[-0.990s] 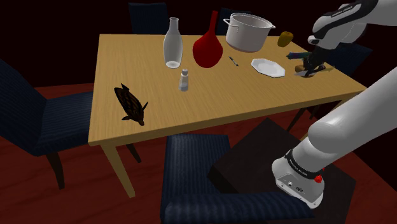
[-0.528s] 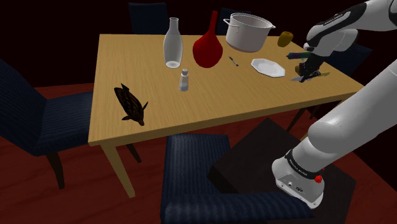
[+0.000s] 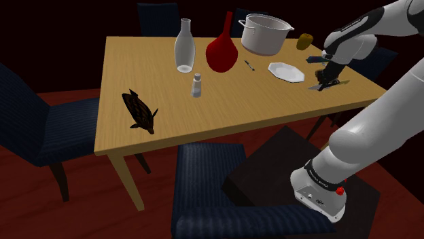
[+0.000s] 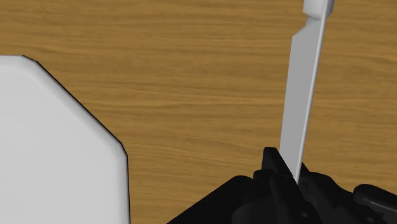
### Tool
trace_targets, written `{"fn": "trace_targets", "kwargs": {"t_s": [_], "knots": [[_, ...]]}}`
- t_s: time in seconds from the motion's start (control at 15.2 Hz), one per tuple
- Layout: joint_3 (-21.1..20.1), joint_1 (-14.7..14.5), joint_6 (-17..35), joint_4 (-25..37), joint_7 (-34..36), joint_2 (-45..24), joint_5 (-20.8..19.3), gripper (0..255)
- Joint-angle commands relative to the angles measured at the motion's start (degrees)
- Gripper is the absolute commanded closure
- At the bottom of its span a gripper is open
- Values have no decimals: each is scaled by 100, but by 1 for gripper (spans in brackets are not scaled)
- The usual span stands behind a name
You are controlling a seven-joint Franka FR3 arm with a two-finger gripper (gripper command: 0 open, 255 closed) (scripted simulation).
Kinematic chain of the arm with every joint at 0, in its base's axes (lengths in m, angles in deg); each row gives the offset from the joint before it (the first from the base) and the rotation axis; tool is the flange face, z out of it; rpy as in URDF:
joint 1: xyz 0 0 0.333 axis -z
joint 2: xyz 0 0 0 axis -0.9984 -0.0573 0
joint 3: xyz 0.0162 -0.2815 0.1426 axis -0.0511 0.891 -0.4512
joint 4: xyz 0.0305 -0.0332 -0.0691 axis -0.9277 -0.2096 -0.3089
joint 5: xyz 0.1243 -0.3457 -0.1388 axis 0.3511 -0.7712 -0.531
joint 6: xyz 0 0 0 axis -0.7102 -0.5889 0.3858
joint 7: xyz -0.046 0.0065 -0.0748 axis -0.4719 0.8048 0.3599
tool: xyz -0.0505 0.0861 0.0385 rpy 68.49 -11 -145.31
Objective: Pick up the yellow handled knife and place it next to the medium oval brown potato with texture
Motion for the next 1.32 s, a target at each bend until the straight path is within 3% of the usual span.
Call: {"fn": "trace_targets", "kwargs": {"t_s": [0.0,0.13,0.2,0.53,0.79,1.25], "knots": [[0,0,3,1,-3,-3,3,255],[0,0,2,0,-2,-3,3,255],[0,0,2,0,-2,-3,3,0],[0,0,2,1,-2,-3,3,0],[-58,-39,-750,334,297,528,-395,0],[-62,-34,-750,334,296,528,-395,0]]}}
